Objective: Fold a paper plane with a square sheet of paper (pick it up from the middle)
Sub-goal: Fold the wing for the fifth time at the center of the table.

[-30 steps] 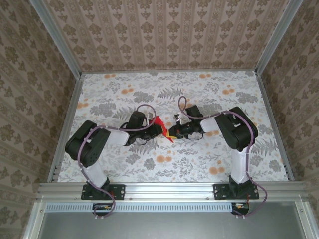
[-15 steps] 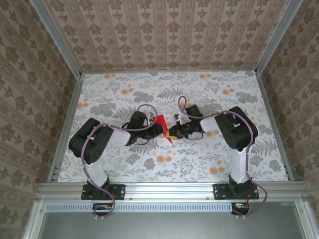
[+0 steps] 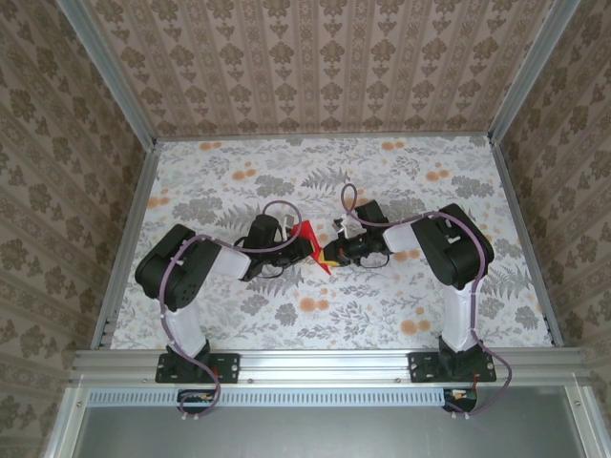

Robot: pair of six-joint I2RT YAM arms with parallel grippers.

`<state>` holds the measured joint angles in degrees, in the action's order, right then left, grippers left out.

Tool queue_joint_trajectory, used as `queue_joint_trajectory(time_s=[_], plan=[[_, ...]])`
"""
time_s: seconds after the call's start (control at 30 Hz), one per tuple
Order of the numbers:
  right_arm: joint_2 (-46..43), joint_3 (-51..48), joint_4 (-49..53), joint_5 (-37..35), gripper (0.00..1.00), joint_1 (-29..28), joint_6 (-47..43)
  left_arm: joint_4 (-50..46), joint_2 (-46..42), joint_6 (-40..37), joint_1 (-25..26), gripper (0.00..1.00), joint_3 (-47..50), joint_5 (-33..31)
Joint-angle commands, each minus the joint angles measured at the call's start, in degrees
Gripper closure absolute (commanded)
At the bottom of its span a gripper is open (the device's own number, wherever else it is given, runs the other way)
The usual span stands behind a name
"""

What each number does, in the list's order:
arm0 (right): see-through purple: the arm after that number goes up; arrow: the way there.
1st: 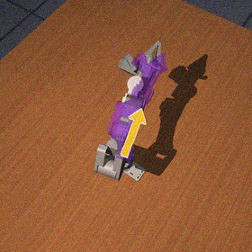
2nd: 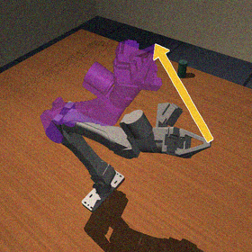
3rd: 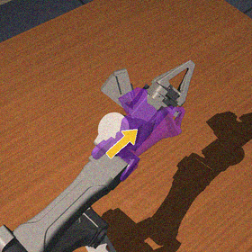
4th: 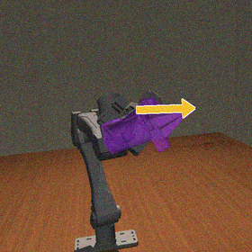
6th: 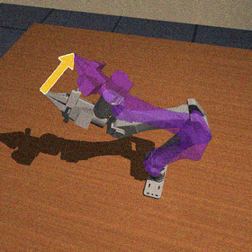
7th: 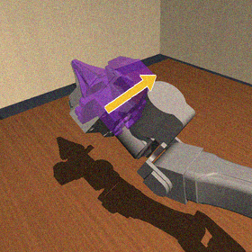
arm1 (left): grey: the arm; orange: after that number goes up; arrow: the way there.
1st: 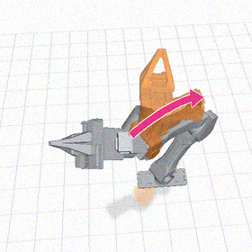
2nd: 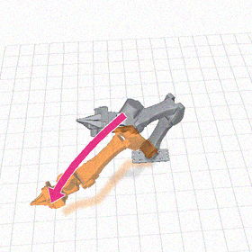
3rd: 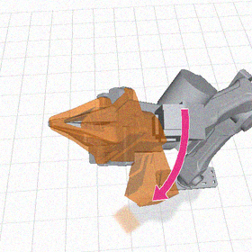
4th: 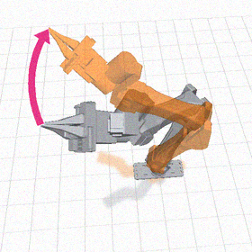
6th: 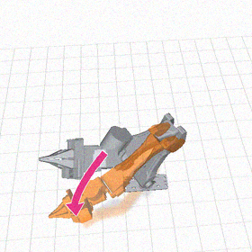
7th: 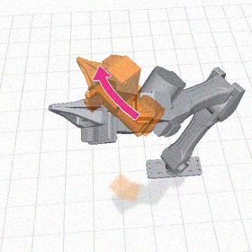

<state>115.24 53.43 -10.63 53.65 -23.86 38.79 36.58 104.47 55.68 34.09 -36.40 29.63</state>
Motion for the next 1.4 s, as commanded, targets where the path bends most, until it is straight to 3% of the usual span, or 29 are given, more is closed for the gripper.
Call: queue_joint_trajectory(time_s=[0.0, 0.43, 0.67, 0.9, 1.03, 1.37], plan=[[1.96, -0.01, 5.49, -1.84, 1.00, 0.21, -0.90, -0.54, 1.53, 0.28, -0.39, 0.83, -1.30, 0.10], [-3.34, 0.47, 10.59, -2.21, 0.84, 0.19, -5.34, -8.62, 2.12, -0.12, -0.78, 0.85, -3.08, -1.57], [-10.13, 0.18, 13.78, -9.00, 0.79, 0.17, -7.55, -12.93, 2.33, -0.88, -0.78, 0.85, -4.37, -1.85], [-10.59, 3.35, 17.53, -10.16, 0.83, -3.17, -10.94, -16.79, 2.58, -0.66, -0.78, 0.86, -6.18, -2.19], [-8.66, 5.61, 20.34, -12.65, 0.88, -5.43, -12.43, -19.51, 2.57, -0.51, -0.78, 0.86, -7.58, -2.25], [-6.17, 9.88, 28.01, -19.46, 0.91, -7.08, -15.68, -24.83, 2.65, 0.51, -0.78, 0.85, -10.06, -2.71]])
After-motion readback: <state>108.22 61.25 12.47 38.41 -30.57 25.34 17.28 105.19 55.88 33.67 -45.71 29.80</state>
